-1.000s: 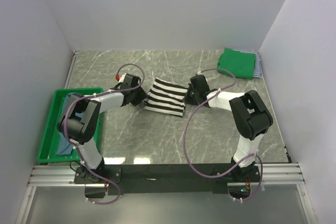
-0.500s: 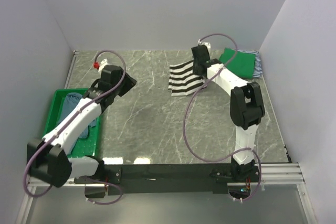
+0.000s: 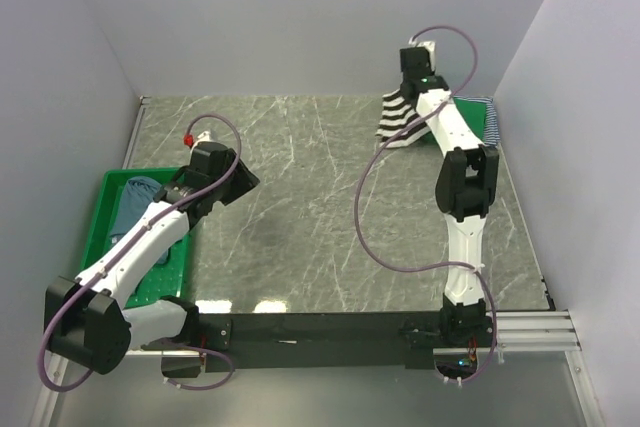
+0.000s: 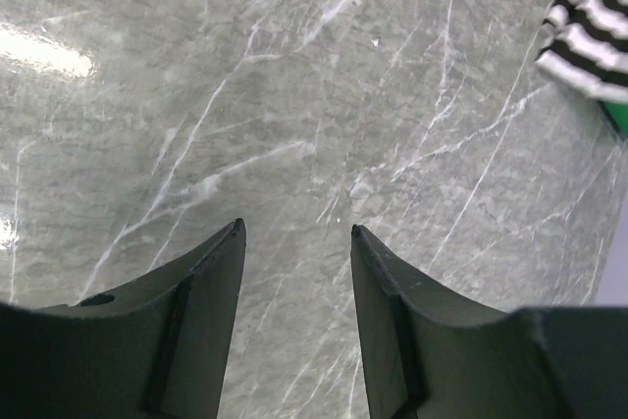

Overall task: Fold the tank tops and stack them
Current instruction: Neatly place the folded tank top to the corner

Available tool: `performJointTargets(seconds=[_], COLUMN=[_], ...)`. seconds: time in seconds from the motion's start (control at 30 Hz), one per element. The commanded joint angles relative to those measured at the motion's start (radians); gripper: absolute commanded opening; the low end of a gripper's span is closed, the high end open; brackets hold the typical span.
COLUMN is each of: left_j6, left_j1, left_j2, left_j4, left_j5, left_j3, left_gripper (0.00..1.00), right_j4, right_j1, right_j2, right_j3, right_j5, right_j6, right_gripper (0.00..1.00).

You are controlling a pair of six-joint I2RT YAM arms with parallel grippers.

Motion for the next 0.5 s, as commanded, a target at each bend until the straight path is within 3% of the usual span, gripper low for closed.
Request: performJointTargets(seconds=[0.0,0.3,0.47], left_j6=[0.048,0.053,0.056], left_j1=[-0.003,-0.003,-0.003], left_j2=[-0.01,0.039,0.058], left_j4=[0.008,0.04,0.057], left_j5=[0.04,0.081,0.081], left_j3=[0.033,0.028,0.022], left_gripper=[0.53,0.52,0.52], right_j4=[-0.015,-0.035,-0.012], right_j1=[-0.031,-0.135,-0.213], right_j2=[-0.007,-0.014,-0.048], right_j3=[0.126,0.158,0.0], right_j5=[0.055,0.015,-0.006], right_j6=[-0.066,-0.013,0.084], right_gripper=[0.0,0.0,0.0])
